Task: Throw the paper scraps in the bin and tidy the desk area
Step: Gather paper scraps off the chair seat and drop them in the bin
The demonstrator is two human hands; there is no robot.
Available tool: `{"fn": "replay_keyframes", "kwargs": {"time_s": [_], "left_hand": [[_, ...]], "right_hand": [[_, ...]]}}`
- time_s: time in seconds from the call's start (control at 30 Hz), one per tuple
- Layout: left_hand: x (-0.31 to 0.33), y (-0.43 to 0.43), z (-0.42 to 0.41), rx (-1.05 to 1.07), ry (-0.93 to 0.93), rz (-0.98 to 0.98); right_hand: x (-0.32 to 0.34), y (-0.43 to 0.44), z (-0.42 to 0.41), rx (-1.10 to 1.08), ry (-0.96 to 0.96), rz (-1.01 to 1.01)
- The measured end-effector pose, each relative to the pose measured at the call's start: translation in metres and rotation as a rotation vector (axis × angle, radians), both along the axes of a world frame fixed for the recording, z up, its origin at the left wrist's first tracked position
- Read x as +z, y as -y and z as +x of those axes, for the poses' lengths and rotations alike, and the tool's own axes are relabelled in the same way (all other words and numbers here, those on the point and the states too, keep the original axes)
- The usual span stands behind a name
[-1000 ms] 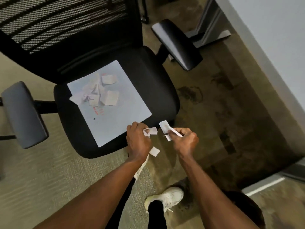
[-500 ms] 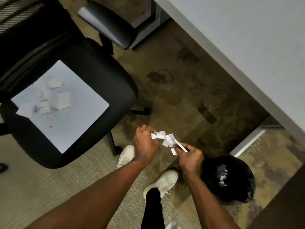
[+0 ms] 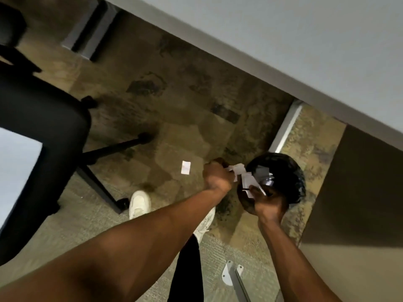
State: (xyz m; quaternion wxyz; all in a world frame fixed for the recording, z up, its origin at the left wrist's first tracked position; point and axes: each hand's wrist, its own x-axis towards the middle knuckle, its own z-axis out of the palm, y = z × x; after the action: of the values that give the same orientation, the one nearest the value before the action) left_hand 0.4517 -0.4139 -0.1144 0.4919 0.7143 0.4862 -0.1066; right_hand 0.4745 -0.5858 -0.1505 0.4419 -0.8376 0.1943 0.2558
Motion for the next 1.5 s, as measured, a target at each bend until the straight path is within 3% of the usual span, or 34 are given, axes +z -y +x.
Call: {"fn": "replay_keyframes", "kwargs": {"time_s": [0.2, 0.4, 0.6, 0.73, 0.83, 1.0, 1.27, 1.5], "left_hand": [[-0.045, 0.078, 0.041, -0.128, 0.002, -0.079], [-0.085, 0.126, 0.073, -0.289, -0.071, -0.039], [-0.112, 0.149, 0.086, -0.371, 0.014, 0.025], [-0.122, 0.154, 0.093, -0.440, 0.047, -0.023], [-0.127, 0.150, 0.093, -0.448, 0.046, -0.060], [-0.127, 0.141, 0.081, -0.587, -0.001, -0.056], [-0.099, 0.095, 0.020, -0.399, -0.124, -0.210], [-0.071, 0.021, -0.025, -0.264, -0.113, -0.112]], "right_hand": [[-0.028, 0.063, 0.028, -0.126, 0.087, -0.287], [-0.049, 0.107, 0.062, -0.041, 0.099, -0.420], [-0.078, 0.118, 0.086, -0.031, 0.002, -0.389], [-0.091, 0.117, 0.097, -0.041, -0.105, -0.219], [-0.092, 0.117, 0.098, -0.001, -0.055, -0.341], [-0.092, 0.116, 0.084, 0.054, -0.066, -0.320], [-0.067, 0.079, 0.056, 0.302, -0.024, -0.330], [-0.031, -0.018, 0.036, 0.413, 0.043, -0.274]]}}
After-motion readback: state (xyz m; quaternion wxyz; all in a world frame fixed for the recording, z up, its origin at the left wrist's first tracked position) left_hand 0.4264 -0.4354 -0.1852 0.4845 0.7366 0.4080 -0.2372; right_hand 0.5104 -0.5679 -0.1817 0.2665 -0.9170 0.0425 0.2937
